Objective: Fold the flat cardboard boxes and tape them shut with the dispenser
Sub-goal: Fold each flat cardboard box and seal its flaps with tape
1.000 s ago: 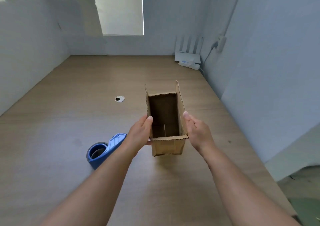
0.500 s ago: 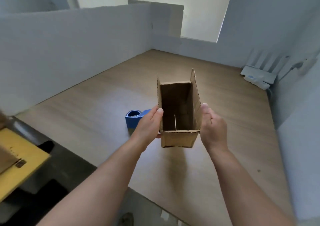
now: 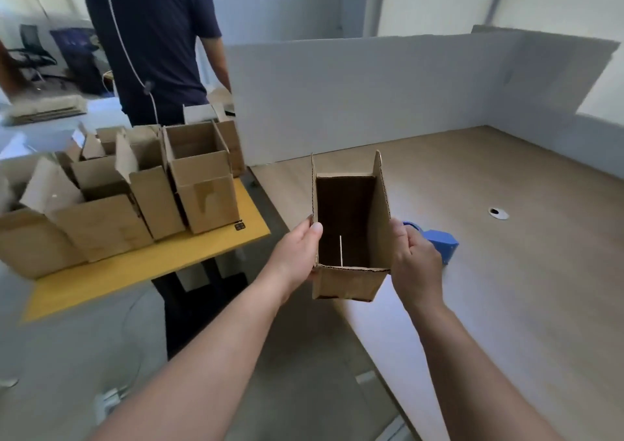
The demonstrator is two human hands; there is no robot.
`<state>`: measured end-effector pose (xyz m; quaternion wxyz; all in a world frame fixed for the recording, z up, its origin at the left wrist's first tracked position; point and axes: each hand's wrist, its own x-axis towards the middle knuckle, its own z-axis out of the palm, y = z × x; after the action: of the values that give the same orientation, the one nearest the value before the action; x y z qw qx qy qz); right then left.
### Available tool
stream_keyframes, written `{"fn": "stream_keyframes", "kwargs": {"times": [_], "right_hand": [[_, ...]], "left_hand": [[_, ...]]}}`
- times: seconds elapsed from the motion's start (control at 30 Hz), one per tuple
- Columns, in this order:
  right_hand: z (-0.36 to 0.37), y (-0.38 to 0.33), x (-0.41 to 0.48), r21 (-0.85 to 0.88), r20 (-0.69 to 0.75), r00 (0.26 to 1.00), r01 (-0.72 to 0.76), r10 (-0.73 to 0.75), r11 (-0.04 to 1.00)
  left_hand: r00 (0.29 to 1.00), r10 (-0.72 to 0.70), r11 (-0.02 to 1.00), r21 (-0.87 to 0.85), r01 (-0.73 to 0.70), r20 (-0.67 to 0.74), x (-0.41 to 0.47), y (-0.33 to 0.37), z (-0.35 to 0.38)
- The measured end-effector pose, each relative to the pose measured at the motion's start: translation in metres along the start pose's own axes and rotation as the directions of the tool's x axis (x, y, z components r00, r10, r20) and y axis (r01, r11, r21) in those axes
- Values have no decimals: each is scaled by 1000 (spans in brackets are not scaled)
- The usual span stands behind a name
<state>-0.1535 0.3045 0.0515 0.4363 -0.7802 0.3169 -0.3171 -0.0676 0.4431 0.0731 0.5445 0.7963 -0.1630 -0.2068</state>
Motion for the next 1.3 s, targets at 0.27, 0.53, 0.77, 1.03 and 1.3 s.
{"fn": "stream_keyframes", "kwargs": {"times": [0.27, 0.53, 0.77, 1.03, 1.3], "right_hand": [[72, -27, 7, 29, 232, 971, 48, -54, 998], [136, -46, -13, 49, 463, 878, 111, -121, 993], [197, -71, -46, -26, 564, 814, 182, -136, 983], [292, -125, -72, -75, 723, 671, 313, -164, 947], [364, -172, -85, -78, 881, 447, 459, -154, 885]], "left_hand": [[980, -113, 992, -70, 103, -161, 0, -29, -65], [922, -203, 979, -77, 188, -330, -23, -53, -121], [891, -273, 962, -123, 245, -363, -36, -86, -181], [848, -383, 924, -145, 355, -366, -30, -139, -290], [704, -638, 740, -501, 449, -311, -32, -183, -357]]}}
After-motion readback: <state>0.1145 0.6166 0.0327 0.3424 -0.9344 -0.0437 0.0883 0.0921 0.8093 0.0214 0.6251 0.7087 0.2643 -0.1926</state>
